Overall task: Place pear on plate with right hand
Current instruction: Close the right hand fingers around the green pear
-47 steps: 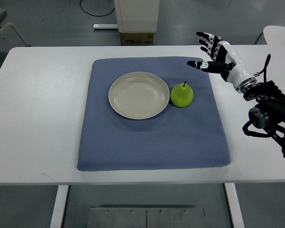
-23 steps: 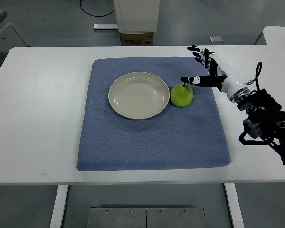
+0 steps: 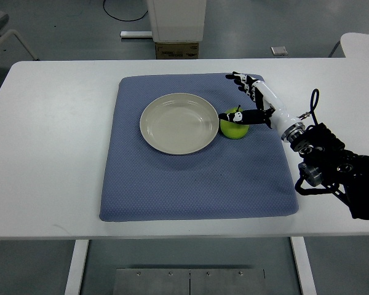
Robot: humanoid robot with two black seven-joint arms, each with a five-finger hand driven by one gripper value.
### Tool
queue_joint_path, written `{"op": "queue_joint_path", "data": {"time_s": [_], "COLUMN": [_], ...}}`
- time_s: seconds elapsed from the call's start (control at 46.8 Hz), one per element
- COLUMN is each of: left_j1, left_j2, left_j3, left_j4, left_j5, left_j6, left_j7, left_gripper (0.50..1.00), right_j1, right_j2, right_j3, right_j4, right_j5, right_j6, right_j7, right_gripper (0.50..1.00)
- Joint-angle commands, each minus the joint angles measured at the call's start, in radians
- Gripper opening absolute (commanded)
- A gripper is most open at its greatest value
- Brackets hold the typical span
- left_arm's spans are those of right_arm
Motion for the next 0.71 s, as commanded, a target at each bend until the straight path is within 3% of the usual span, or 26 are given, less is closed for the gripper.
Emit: {"op": "queue_joint_path", "data": {"time_s": [0.0,0.491,0.684], "left_j1": [0.000,0.000,0.000], "left_j2": [0.000,0.000,0.000], "left_j3": [0.000,0.000,0.000], "left_j4": [0.000,0.000,0.000], "left_j5": [0.000,0.000,0.000], "left_j6": [0.000,0.000,0.000], "left_j7": [0.000,0.000,0.000], "left_gripper": [1.000,1.000,1.000], "right_j1": [0.000,-0.009,-0.012], "right_j2": [0.011,0.022,0.022], "right_j3": [-0.012,-0.101,-0.102], "right_j4": [-0.027,-0.074,-0.077], "right_j5": [0.000,0.000,0.000], "right_j6": [0.000,0.000,0.000], "right_j7": [0.000,0.000,0.000], "right_gripper": [0.987,0.968,0.931]}}
